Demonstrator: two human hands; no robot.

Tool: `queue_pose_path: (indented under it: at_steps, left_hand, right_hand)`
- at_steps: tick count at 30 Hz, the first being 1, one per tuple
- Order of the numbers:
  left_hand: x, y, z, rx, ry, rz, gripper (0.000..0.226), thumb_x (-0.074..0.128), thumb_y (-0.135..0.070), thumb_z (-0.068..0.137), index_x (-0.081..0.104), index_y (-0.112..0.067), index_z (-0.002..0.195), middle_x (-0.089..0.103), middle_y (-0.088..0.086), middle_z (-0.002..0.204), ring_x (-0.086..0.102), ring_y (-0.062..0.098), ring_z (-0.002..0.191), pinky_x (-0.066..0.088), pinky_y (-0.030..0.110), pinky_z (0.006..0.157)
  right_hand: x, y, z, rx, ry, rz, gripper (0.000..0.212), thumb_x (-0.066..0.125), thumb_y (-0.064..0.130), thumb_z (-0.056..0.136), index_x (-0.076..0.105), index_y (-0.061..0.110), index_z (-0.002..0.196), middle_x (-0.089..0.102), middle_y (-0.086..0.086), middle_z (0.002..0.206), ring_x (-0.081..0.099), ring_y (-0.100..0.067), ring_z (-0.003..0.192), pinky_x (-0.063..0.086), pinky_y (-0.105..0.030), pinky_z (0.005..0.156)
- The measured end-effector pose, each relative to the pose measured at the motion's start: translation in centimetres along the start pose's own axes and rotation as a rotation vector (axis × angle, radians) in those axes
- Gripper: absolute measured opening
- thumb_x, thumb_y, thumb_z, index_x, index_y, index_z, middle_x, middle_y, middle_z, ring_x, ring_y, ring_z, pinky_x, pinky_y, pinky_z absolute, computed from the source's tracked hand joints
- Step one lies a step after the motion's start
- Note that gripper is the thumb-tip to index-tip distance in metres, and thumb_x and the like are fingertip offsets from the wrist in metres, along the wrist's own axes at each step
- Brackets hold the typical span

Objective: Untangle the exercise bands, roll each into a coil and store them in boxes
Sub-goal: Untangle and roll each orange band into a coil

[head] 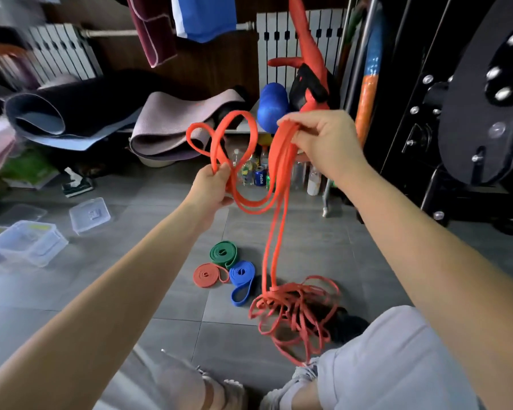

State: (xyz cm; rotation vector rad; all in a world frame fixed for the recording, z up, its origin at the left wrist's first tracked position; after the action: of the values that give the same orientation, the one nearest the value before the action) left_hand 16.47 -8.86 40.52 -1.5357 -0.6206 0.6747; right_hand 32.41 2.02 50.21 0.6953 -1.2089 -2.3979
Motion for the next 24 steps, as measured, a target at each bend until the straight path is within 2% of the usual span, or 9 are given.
queue_pose_path:
  at_steps: [5,8,10,12,15,17,20,22,24]
  left_hand:
    - [-1.8,1.6,-0.9,-0.018,-0.030,0.006,0.027,0.039,-0.024,0.101,0.049,-0.018,0.076,0.049,-0.003,0.066,0.048,0.009,0.055,0.046,0.032,0.069]
    - [-2.6,2.4,-1.5,-0.015,-0.063,0.002,0.027,0.039,-0.021,0.101,0.051,-0.016,0.077,0.052,-0.001,0.067,0.050,0.011,0.056,0.044,0.027,0.059]
    - [-2.8,3.4,-2.0,-0.054,-0.041,-0.042,0.024,0.038,-0.021,0.101,0.051,-0.015,0.082,0.058,0.000,0.072,0.058,0.015,0.064,0.048,0.030,0.062]
    - [-2.4,5.0,-2.5,-0.107,0.033,-0.110,0.024,0.038,-0.022,0.101,0.052,-0.014,0.084,0.066,-0.001,0.073,0.065,0.016,0.069,0.051,0.031,0.068]
    - [-0.8,8.0,-3.6,-0.167,0.051,-0.208,0.028,0.041,-0.018,0.099,0.055,-0.011,0.076,0.065,-0.002,0.058,0.062,0.015,0.057,0.050,0.024,0.056]
    - [0.0,10.1,-3.9,-0.218,-0.012,-0.335,0.028,0.044,-0.012,0.097,0.059,-0.008,0.073,0.063,0.001,0.054,0.060,0.016,0.055,0.050,0.024,0.052]
    - [0.3,13.2,-3.8,-0.275,-0.015,-0.442,0.031,0.046,-0.012,0.096,0.061,-0.008,0.069,0.061,0.004,0.051,0.058,0.015,0.044,0.048,0.022,0.042]
    - [-0.2,15.4,-3.3,-0.331,0.011,-0.498,0.035,0.045,-0.016,0.096,0.058,-0.009,0.064,0.052,0.006,0.048,0.048,0.016,0.036,0.040,0.018,0.036]
    - [-1.7,17.3,-2.4,-0.360,-0.027,-0.465,0.042,0.043,-0.014,0.096,0.055,-0.014,0.056,0.046,0.002,0.043,0.040,0.012,0.032,0.033,0.016,0.035]
  right_hand:
    - [2.7,-1.9,-2.2,0.099,0.002,0.187,0.036,0.056,-0.007,0.085,0.069,0.027,0.084,0.070,0.012,0.066,0.069,-0.008,0.063,0.056,-0.025,0.053]
    - [5.5,-3.3,-3.8,0.098,0.166,0.034,0.040,0.059,-0.008,0.080,0.070,0.030,0.083,0.073,-0.002,0.075,0.071,-0.023,0.071,0.060,-0.036,0.061]
    - [6.4,-4.9,-4.8,0.106,0.176,-0.032,0.035,0.060,-0.010,0.078,0.073,0.019,0.093,0.072,-0.012,0.082,0.070,-0.031,0.078,0.059,-0.042,0.068]
    - [7.4,-6.3,-5.8,0.136,0.169,-0.031,0.029,0.062,-0.008,0.077,0.073,0.012,0.095,0.070,-0.005,0.080,0.070,-0.026,0.078,0.059,-0.039,0.070]
    - [9.8,-8.0,-6.6,0.181,0.186,0.032,0.024,0.066,-0.005,0.074,0.072,0.015,0.087,0.067,0.009,0.068,0.068,-0.005,0.065,0.054,-0.019,0.060]
    - [11.4,-9.5,-7.1,0.247,0.208,0.082,0.021,0.070,0.000,0.075,0.073,0.020,0.082,0.068,0.011,0.066,0.067,-0.005,0.062,0.054,-0.021,0.059]
    - [13.5,-12.2,-8.1,0.310,0.330,0.147,0.021,0.074,0.005,0.074,0.074,0.022,0.085,0.071,0.000,0.078,0.069,-0.018,0.075,0.057,-0.039,0.076]
    - [14.9,-14.6,-9.0,0.403,0.453,0.301,0.037,0.070,-0.001,0.073,0.069,0.029,0.097,0.069,0.002,0.091,0.067,-0.017,0.088,0.057,-0.036,0.080]
    - [15.3,-18.1,-10.2,0.548,0.444,0.467,0.047,0.067,0.000,0.070,0.060,0.027,0.107,0.060,0.004,0.100,0.063,-0.015,0.094,0.055,-0.032,0.081]
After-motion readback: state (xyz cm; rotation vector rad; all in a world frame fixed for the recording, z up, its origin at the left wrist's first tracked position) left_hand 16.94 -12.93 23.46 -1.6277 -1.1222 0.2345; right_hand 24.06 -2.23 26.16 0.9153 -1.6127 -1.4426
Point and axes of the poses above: each hand's wrist, its own z-axis towards the middle knuckle, its own x-axis out of the palm, y = z × x, the point moved 7 cm from there along z, towards the middle knuckle
